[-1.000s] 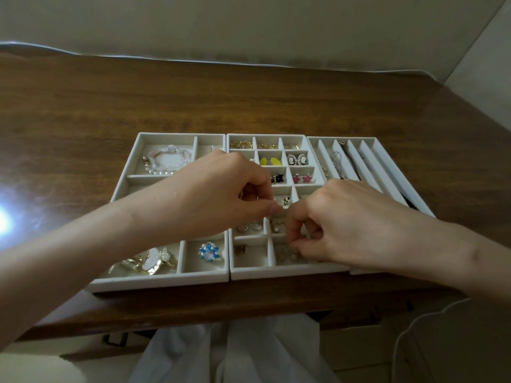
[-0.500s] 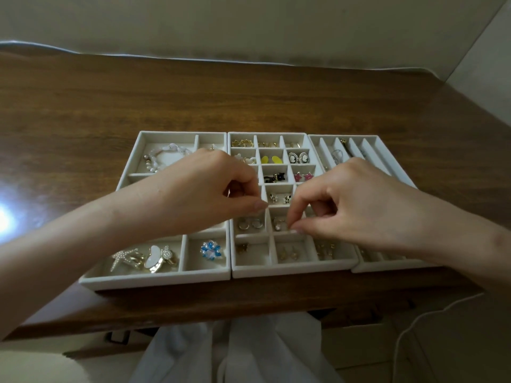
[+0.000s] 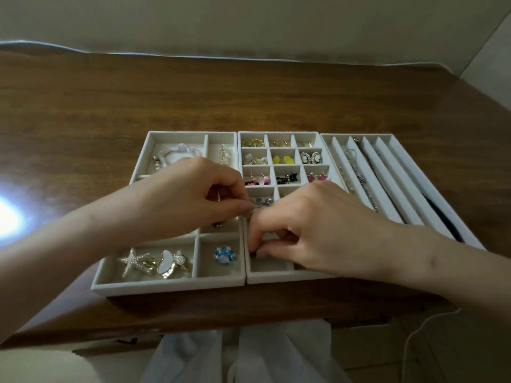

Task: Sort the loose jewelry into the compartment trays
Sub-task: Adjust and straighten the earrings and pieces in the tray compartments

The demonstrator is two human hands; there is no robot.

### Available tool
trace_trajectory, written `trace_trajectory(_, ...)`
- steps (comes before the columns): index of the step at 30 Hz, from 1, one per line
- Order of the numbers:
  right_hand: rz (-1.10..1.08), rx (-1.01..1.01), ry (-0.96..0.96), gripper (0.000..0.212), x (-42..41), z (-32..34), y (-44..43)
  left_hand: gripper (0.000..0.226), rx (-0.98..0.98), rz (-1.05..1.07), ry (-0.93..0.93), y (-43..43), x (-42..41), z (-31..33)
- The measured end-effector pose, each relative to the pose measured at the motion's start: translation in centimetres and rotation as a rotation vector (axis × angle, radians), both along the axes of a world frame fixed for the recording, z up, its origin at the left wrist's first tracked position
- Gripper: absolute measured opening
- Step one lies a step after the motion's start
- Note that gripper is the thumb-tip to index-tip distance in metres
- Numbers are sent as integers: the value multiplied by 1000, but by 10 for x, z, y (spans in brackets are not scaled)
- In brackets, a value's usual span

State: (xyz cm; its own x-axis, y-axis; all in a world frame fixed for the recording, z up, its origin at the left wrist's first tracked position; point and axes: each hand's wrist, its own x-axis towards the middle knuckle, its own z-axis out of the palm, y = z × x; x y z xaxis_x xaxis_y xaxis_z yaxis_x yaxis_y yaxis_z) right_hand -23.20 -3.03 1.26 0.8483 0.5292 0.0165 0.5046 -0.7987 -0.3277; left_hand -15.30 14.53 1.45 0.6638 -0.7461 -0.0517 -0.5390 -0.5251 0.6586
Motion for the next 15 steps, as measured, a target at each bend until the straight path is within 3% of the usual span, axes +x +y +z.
trace_trajectory(9, -18, -22, -24, 8, 1, 5, -3, 8, -43, -21, 21, 2, -1, 0)
trace_trajectory(15, -175, 296, 278, 2, 7, 11, -13, 4, -79, -93, 23, 2, -5, 0)
